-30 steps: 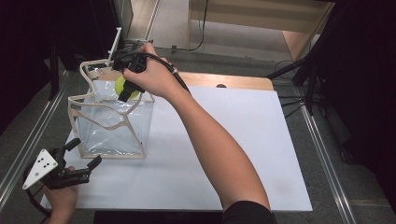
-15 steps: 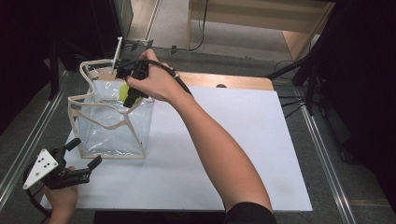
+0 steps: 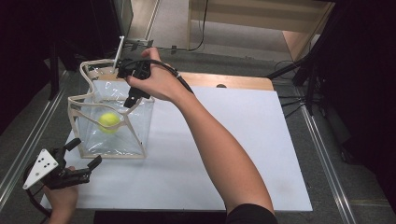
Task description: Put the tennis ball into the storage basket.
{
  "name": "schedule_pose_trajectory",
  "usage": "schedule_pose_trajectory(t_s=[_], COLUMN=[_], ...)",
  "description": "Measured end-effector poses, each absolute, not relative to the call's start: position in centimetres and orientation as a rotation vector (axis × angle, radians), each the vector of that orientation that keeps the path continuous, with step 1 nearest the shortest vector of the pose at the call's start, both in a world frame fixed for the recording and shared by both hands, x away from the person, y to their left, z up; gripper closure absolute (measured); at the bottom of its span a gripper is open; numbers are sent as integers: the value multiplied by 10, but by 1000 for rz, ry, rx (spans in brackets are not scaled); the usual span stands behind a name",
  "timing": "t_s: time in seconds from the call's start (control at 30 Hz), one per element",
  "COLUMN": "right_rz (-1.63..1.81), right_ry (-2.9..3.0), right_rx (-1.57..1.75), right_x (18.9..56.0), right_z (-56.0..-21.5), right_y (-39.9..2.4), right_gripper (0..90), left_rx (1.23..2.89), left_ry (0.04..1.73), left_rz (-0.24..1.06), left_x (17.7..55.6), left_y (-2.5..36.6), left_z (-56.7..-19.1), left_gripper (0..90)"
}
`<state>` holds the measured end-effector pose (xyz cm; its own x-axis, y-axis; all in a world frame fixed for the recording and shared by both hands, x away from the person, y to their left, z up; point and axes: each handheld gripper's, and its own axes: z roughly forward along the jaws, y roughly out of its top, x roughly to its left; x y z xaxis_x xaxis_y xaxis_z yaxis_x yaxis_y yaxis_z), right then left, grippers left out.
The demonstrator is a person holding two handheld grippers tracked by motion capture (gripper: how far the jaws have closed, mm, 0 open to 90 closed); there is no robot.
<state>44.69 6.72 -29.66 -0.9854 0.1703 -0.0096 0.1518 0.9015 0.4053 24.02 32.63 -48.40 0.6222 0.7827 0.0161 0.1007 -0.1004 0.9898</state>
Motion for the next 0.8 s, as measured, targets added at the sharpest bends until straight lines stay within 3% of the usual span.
schedule_pose_trajectory(t_s=[0.8], right_rz=[778], right_ry=[2933], right_rx=[366], right_x=[439], right_z=[-277], right_y=[19], right_gripper=[97], left_rx=[1591], left_ry=[756], left_rz=[674], left_x=[240], left_y=[325], left_z=[-484], left_gripper=[54])
